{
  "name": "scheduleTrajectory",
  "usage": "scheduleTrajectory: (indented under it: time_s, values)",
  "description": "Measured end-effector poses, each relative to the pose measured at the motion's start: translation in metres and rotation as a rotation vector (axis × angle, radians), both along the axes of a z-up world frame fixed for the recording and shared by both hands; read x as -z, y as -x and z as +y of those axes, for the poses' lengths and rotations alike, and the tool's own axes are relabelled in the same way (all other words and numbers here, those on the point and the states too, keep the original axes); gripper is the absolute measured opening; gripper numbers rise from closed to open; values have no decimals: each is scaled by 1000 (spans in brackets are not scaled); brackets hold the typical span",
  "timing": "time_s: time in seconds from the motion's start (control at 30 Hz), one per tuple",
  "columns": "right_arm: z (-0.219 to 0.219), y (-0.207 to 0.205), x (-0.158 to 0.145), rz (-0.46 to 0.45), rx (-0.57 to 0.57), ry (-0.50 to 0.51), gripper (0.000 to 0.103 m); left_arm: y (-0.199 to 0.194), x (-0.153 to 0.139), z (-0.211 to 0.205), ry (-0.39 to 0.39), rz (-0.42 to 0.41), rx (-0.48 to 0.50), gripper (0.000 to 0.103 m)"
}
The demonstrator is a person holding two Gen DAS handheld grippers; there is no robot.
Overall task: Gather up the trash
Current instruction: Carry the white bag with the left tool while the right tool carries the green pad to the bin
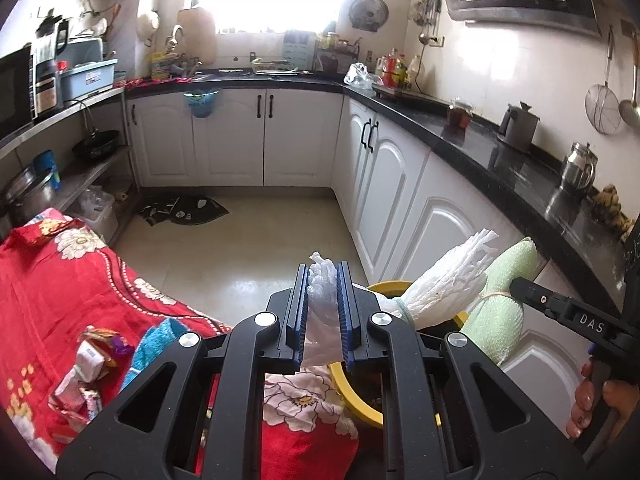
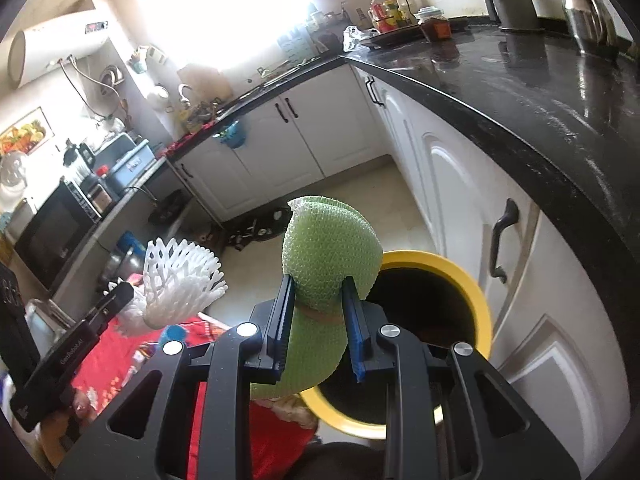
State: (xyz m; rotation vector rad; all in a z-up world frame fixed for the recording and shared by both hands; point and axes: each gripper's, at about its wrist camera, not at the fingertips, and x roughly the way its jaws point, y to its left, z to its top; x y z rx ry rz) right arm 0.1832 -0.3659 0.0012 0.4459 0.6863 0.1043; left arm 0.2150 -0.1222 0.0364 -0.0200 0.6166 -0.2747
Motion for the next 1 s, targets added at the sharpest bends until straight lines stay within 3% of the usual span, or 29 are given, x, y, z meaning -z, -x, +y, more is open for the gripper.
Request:
scheduleTrajectory:
  time_s: [0.23,1.0]
  values:
    - [-1,-3,14,24,14,73,23,-12,15,-18,-33,28,22,9]
    - [-4,-26,69,139,8,150,27,-43,73,-60,-97,173,55,11]
